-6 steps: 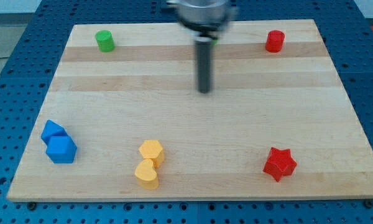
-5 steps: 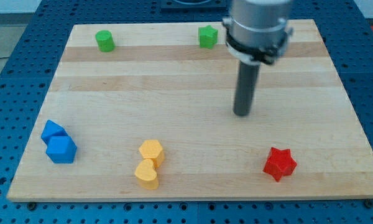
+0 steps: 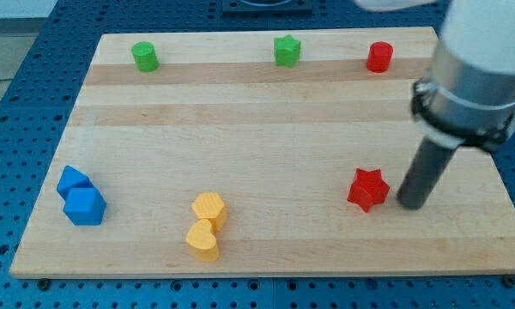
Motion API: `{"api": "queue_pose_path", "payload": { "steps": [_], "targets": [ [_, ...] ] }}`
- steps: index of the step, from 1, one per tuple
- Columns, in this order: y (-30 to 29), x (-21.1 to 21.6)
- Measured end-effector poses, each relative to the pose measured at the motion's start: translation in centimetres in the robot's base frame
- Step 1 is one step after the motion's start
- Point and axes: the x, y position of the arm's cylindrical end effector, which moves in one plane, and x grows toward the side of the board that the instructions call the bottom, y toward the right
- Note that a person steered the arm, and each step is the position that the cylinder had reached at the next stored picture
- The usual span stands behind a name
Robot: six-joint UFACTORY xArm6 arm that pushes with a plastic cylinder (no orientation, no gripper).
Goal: Push the red star into the red circle
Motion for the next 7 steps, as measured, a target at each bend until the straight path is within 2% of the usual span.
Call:
{"api": "queue_pose_path", "payload": {
  "steps": [1,2,3,5,7],
  "targets": [
    [0.4,-2.0],
    [2.4,3.3],
    [-3.1,5.3],
    [-7.5,1.0],
    [-8.4,0.3]
  ]
}}
